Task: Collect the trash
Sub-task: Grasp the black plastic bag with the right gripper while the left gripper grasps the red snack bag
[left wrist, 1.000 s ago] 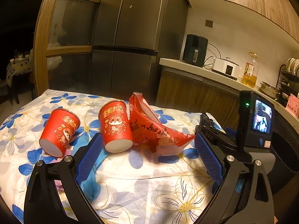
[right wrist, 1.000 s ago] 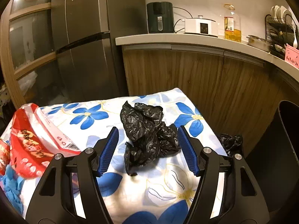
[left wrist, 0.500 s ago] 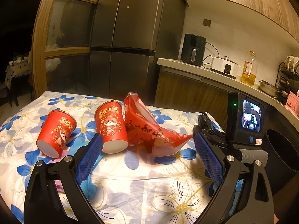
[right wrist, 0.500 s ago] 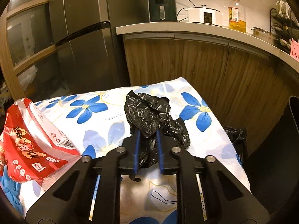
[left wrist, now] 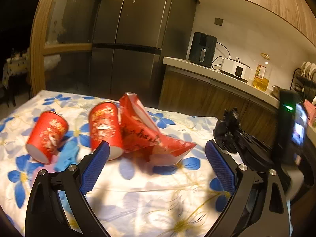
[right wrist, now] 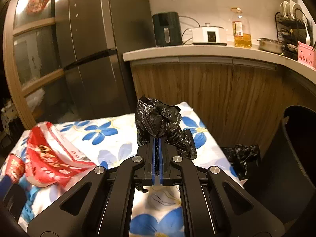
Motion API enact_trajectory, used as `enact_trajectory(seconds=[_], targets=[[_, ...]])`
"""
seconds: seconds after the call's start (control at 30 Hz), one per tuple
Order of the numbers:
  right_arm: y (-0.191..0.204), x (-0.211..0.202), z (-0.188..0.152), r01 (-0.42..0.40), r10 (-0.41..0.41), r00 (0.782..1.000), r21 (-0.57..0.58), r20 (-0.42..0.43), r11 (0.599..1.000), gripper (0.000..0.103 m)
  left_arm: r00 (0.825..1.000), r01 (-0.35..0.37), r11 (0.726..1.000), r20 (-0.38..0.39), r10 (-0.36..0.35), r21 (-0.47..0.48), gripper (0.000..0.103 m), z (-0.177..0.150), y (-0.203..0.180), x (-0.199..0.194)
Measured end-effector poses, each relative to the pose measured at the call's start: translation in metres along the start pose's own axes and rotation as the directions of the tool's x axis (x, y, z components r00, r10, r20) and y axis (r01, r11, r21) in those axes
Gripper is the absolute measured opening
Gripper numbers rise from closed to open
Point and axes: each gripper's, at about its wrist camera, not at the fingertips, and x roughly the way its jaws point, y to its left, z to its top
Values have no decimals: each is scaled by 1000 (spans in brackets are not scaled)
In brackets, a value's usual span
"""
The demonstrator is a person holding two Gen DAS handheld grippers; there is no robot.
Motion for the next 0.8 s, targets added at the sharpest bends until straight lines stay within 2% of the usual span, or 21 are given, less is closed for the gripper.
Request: enact_trajectory(seconds=[0.13,0.2,0.27,0.4,0.5,0.6,0.67,0.7,0.77,0.8], targets=[[-6,-25,4,-17,17,999,5,38,1000,3,999,1,999,-42,-3,-54,91,8,-4,18],[-8,-39,6,-24,25,998,-2,65,1000,3,998,-23,997,-66,18,-67,90,9,-6,30],[-9,-50,7,-31,32,996,-8,84,999,3,996,-39,997,-82,34,-63,84,8,-8,37],[-10,-65,5,-43,45,994,-17,102,999,3,992,-51,995,-116,41,-87,80,9,-10,49],[-10,-72,4,-53,55,993,-17,107,998,3,989,-57,994,-138,45,-89,72,7,-12,56],[-11,-74,4,-58,60,992,-18,112,998,3,986,-56,994,-163,40,-97,62,5,-13,62],[-12,-77,2,-60,61,991,-19,116,998,3,984,-63,993,-175,44,-103,49,3,-10,64],[-12,-79,1,-60,62,991,-18,116,998,3,983,-63,992,-180,43,-106,46,2,-9,64],[-13,-79,1,-62,63,991,-15,114,998,3,979,-66,992,-200,43,-109,23,-1,-7,67],[-13,-79,0,-62,63,991,-13,114,998,3,977,-67,992,-206,44,-108,19,-2,-7,67]])
